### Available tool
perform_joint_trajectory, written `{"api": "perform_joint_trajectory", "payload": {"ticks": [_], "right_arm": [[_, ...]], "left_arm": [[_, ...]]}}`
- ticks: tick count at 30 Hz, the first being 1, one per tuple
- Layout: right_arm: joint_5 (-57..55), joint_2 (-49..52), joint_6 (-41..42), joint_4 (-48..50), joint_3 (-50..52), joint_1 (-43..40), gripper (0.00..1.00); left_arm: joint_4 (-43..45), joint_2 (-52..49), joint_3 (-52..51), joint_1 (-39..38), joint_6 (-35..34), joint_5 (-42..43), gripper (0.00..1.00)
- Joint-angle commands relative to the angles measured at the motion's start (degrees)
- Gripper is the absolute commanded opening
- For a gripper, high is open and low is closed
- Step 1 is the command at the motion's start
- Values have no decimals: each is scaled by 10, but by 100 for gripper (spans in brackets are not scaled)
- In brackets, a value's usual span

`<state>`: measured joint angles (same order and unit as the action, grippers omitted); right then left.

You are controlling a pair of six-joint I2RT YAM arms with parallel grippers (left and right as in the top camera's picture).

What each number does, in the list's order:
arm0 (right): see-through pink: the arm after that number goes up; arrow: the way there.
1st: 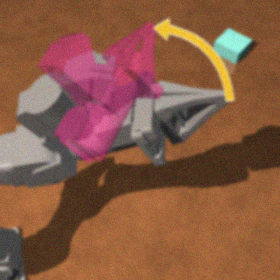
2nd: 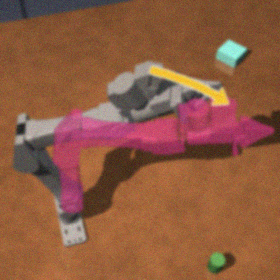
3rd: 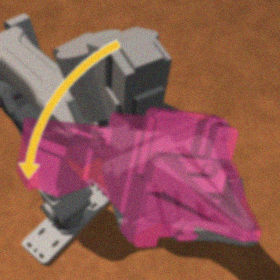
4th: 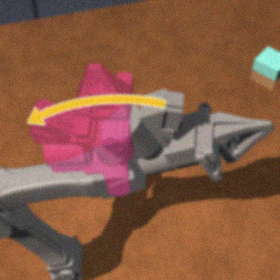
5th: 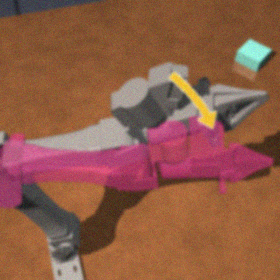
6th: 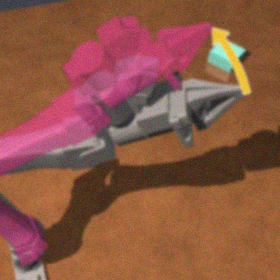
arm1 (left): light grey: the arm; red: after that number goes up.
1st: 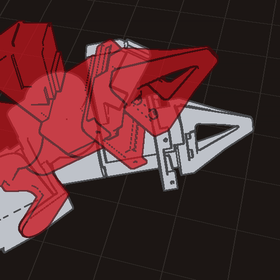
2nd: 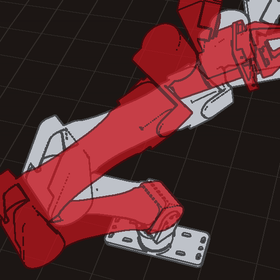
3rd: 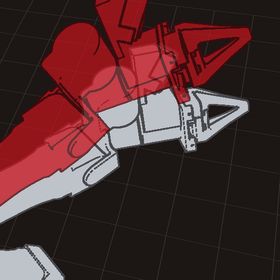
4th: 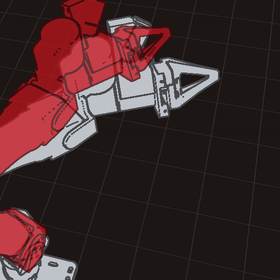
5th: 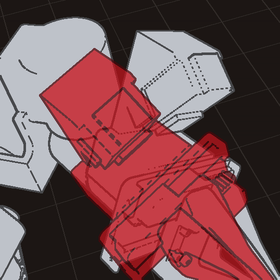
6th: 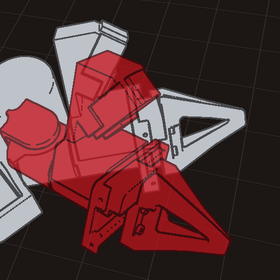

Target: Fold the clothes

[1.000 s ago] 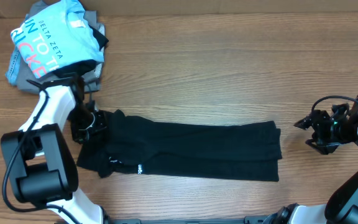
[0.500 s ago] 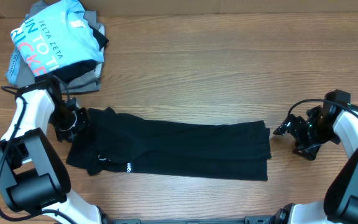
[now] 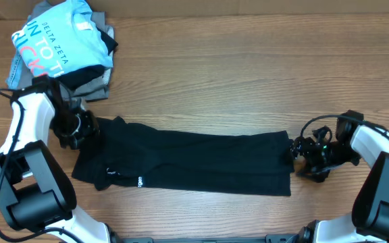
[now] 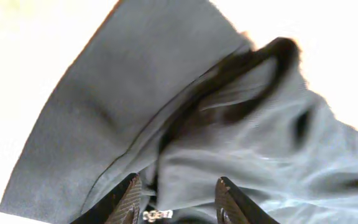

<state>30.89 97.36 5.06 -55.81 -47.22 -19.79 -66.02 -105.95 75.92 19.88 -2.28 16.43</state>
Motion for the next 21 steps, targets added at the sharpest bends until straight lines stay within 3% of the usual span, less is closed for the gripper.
{"api": "perform_joint_trajectory", "payload": {"ticks": [1,3,7,11,21], "right_arm": [[32,8,-24,35,35,3,71],[46,8,-27,47,41,3,66],[78,8,-47,68,41,2,44],[75,7,-47,64,23,-1,7],[-67,-47,5,-92,-170,-65,4]], "left_arm": [[-12,32,47,0,23,49,42],[-24,38,68,0,28,62,43],[-52,55,106,-1,35,75,43],[-77,78,128,0,43,73,43],[-107,132,133,0,62,56,44]]}}
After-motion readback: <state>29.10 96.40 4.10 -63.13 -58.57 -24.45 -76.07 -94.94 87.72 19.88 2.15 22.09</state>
